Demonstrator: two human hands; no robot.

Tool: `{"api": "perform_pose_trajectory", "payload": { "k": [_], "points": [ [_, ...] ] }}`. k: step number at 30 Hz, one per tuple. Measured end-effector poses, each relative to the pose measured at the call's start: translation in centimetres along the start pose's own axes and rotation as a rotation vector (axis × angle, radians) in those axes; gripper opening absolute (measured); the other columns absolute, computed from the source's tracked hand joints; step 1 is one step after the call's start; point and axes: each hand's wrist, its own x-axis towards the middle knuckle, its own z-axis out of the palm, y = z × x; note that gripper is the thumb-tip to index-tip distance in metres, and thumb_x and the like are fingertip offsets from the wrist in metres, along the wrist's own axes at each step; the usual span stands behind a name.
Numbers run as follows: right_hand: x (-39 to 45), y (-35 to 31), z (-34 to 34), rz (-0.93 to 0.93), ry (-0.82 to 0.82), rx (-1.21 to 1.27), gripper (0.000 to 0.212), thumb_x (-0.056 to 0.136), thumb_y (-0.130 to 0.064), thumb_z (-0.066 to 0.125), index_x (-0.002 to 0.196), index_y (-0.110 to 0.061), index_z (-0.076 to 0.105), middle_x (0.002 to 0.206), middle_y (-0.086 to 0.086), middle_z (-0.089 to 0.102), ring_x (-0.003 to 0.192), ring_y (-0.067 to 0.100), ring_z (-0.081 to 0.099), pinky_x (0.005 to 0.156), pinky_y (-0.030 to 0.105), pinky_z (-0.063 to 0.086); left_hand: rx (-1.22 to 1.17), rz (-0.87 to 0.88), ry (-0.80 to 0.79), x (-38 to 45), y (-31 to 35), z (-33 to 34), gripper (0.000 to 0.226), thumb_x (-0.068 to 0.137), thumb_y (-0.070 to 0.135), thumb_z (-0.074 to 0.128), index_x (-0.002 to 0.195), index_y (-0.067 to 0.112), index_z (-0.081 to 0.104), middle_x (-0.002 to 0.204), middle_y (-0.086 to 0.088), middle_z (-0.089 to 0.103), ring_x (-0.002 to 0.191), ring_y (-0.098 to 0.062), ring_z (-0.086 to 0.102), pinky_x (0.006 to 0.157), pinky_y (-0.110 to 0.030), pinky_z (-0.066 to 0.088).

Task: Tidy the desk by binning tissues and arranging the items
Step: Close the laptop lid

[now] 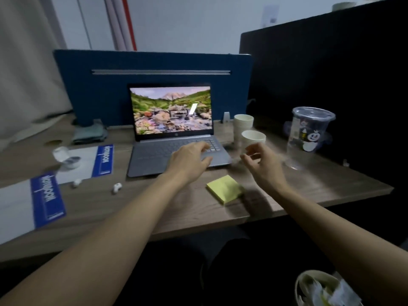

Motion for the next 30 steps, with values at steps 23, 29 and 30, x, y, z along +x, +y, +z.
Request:
{"api": "perform_pose_trajectory", "payload": {
  "k": [23,29,30],
  "points": [
    [8.2,-2.1,11.5,-0.012,-0.282,0.099,0.028,0.088,-0.033,0.067,0.113,-0.022,0.059,0.107,-0.006,0.062,0.095,0.008,0.059,0.082,0.029,0.053,0.059,-0.266,0.014,3.9,-12.8,-3.4,0.039,0.094,0.044,0.058,0.13,0.031,0.054,0.133,0.007,0.061,0.119,-0.016,0.057,0.096,-0.043,0.05],
    [11.9,-2.5,12.8,-0.047,-0.277,0.051,0.026,0.088,-0.031,0.067,0.111,-0.021,0.059,0.107,-0.004,0.063,0.095,0.009,0.059,0.077,0.025,0.048,0.02,-0.283,0.025,6.6,-15.2,-4.3,0.041,0.093,0.044,0.059,0.132,0.031,0.053,0.135,0.007,0.059,0.121,-0.017,0.055,0.098,-0.047,0.049],
    [12.9,-2.8,13.1,-0.065,-0.287,0.037,0.028,0.088,-0.031,0.067,0.112,-0.019,0.06,0.109,-0.003,0.063,0.097,0.011,0.059,0.08,0.028,0.05,0.02,-0.285,0.026,6.9,-15.5,-4.5,0.043,0.093,0.045,0.06,0.133,0.031,0.053,0.136,0.007,0.059,0.122,-0.016,0.055,0.098,-0.048,0.048]
  ]
}}
